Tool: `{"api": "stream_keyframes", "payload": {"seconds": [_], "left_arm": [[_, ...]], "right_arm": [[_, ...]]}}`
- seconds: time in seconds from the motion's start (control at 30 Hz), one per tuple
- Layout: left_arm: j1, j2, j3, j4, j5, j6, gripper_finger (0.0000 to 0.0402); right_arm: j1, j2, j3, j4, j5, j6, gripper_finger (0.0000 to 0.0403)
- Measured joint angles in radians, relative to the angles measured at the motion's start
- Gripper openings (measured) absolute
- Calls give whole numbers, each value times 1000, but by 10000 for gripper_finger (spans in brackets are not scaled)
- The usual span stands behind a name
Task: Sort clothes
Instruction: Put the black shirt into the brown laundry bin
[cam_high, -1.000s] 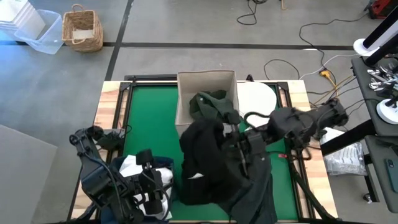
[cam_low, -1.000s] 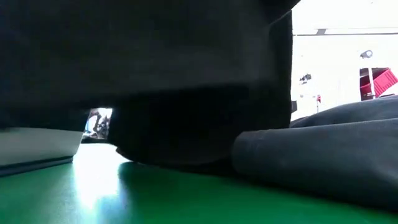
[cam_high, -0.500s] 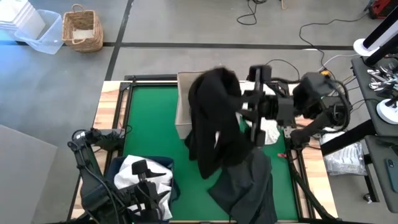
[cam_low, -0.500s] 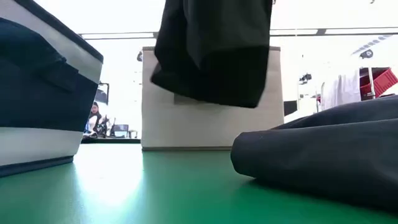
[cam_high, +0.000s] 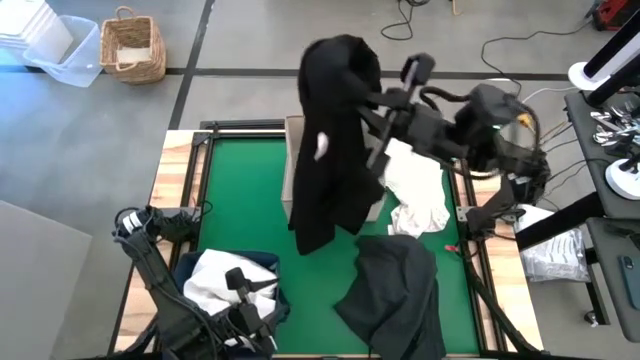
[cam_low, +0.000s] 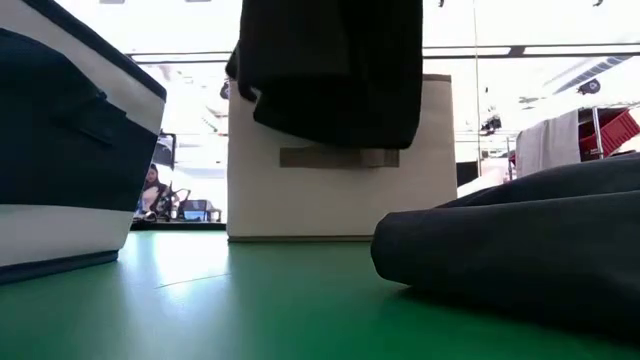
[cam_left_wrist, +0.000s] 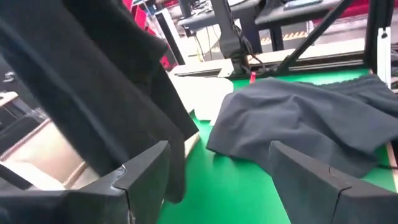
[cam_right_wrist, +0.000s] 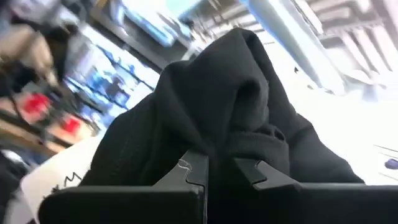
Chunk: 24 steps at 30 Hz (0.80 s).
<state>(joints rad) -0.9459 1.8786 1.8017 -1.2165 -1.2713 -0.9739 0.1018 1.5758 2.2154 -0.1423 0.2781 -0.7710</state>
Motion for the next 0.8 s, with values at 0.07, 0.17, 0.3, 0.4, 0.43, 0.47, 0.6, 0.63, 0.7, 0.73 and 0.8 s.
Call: {"api": "stream_keyframes", "payload": {"seconds": [0.07, 0.17, 0.3, 0.4, 0.43, 0.47, 0.6, 0.63, 0.7, 0.73, 0.8], "left_arm": [[0, 0, -27, 47, -3, 0, 252], [0, 0, -54, 58, 4, 3, 252], [0, 0, -65, 87, 5, -1, 252], [0, 0, -65, 131, 5, -4, 252], [0, 0, -65, 143, 6, -4, 252], [0, 0, -66, 156, 7, -4, 252], [0, 0, -65, 198, 25, -5, 252], [0, 0, -66, 203, 27, -5, 252], [0, 4, -66, 222, 26, -5, 252], [0, 7, -66, 226, 26, -5, 252], [0, 17, -65, 236, 27, -5, 252]], "right_arm": [[-23, 30, 31, -6, 39, -26, 18], [-65, 73, 83, -16, 94, -58, 18], [-130, 107, 137, -10, 130, -59, 18], [-183, 115, 141, 0, 147, -59, 18], [-199, 116, 140, -1, 147, -58, 18], [-215, 117, 139, -2, 145, -55, 18], [-271, 111, 140, 35, 144, -59, 18], [-284, 110, 140, 51, 144, -63, 18], [-313, 108, 142, 86, 144, -67, 18], [-327, 107, 142, 96, 144, -67, 18], [-350, 111, 142, 111, 144, -67, 18]]}}
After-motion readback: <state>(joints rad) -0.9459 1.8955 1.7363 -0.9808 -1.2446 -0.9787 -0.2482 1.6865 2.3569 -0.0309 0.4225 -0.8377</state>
